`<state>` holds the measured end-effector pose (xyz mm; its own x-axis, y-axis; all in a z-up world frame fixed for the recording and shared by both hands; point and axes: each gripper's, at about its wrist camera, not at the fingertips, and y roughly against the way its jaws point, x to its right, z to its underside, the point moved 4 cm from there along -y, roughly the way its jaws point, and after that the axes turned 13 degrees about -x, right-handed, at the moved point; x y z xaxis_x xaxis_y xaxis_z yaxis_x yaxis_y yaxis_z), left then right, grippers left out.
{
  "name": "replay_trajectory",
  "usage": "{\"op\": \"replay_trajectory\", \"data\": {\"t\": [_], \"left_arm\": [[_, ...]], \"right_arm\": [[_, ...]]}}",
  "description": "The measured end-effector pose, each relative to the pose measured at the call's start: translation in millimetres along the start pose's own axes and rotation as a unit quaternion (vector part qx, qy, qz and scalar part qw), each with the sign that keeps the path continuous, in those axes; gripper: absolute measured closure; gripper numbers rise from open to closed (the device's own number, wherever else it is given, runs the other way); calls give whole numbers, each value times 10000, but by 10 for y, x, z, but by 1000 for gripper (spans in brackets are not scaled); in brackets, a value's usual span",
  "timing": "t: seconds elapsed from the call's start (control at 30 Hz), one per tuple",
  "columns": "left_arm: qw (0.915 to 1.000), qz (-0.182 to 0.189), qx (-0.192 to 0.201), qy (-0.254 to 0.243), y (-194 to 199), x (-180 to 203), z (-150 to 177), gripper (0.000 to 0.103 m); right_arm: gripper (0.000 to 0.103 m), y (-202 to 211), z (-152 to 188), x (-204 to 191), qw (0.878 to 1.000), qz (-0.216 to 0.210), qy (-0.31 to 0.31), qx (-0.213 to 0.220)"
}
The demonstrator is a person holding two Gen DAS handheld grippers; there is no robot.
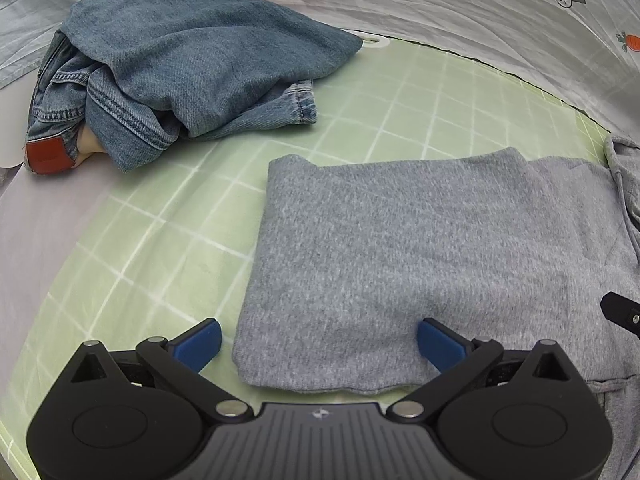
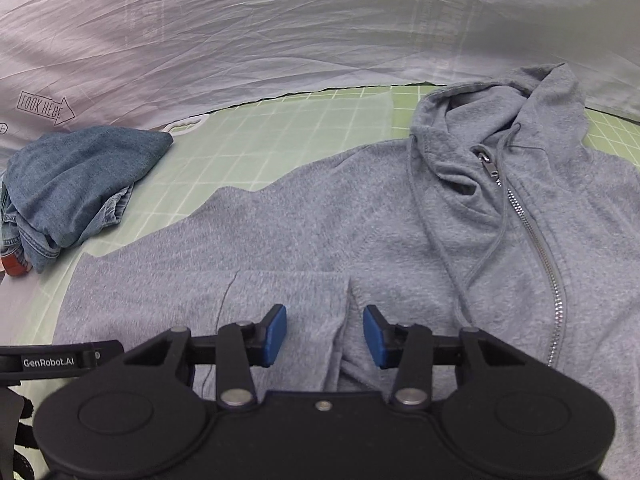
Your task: Fold clothes
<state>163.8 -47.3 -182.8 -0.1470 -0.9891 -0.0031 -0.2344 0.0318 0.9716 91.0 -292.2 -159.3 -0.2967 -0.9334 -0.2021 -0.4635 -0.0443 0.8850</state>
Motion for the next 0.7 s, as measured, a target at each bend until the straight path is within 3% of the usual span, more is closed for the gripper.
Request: {"op": "replay_trajectory", "data": {"t": [0.2, 0.43, 0.47, 0.6, 0.7], "left_arm": [[10000, -3, 82, 11, -12, -2, 6, 0], [10000, -5, 80, 13, -16, -5, -14, 0], [10000, -7, 88, 18, -16, -5, -13, 0], [9999, -19, 122, 45, -18, 2, -9, 0], [9999, -26, 105, 65, -18, 7, -15, 0]], "right_arm": [[58, -30, -18, 25, 9990, -342, -256, -161], [56, -84, -15, 28, 9982, -457, -302, -227], [58, -80, -13, 33, 9985, -425, -274, -218], [82, -63, -3, 82, 9987, -375, -296, -178], [91, -46, -1, 145, 9975, -502, -464, -164]]}}
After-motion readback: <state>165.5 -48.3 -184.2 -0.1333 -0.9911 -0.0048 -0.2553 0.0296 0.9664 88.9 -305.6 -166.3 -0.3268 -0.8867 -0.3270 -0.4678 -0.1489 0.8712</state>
